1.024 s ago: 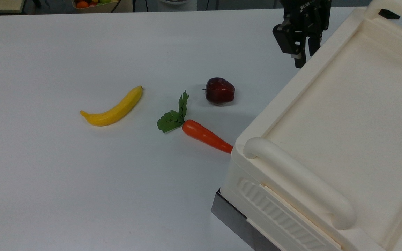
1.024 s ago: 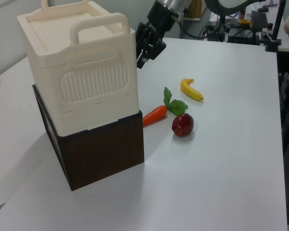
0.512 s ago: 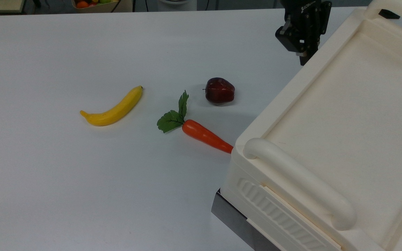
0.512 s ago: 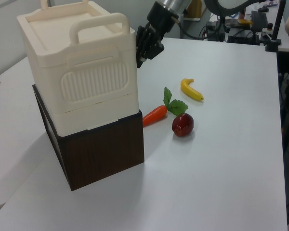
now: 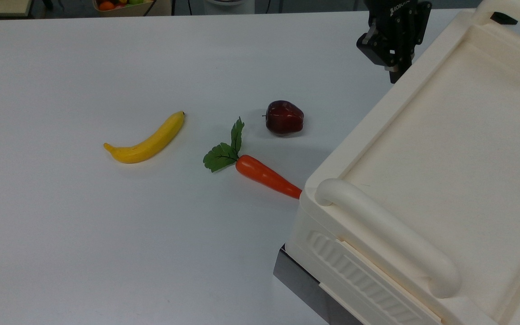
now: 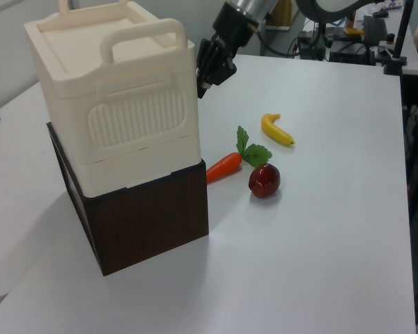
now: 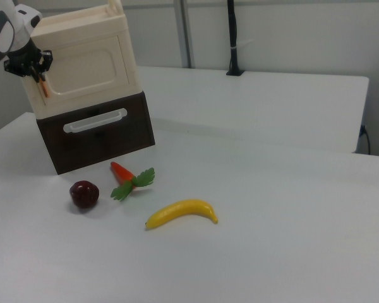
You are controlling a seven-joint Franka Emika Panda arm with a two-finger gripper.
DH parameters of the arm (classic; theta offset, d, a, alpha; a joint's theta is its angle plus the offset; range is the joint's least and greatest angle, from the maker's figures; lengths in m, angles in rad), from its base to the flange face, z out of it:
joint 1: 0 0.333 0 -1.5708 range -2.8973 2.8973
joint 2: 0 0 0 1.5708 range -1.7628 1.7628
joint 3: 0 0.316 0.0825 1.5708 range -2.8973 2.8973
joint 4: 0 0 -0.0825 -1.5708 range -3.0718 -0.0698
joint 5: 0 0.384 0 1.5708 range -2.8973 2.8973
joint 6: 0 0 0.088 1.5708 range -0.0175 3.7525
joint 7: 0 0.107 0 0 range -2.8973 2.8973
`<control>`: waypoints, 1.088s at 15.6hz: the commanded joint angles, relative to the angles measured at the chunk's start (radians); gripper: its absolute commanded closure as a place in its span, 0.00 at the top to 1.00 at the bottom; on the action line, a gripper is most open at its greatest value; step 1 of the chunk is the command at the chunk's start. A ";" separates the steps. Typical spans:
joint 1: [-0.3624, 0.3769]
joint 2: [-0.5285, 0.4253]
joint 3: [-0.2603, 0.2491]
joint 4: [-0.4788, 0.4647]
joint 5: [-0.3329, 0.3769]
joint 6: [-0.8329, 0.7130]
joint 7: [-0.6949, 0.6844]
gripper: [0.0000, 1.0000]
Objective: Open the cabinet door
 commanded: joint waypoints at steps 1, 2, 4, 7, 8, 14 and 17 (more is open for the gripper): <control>-0.002 -0.025 -0.004 -0.002 0.011 -0.079 0.015 0.13; -0.004 -0.031 -0.004 -0.002 0.009 -0.102 0.013 0.13; -0.007 -0.043 -0.004 -0.004 0.009 -0.143 0.013 0.13; -0.010 -0.054 -0.006 -0.004 0.009 -0.182 0.013 0.14; -0.017 -0.056 -0.006 -0.004 0.009 -0.194 0.013 0.15; -0.071 -0.088 -0.021 0.004 -0.003 -0.326 0.008 0.75; -0.106 -0.128 -0.022 0.005 -0.003 -0.372 0.005 0.91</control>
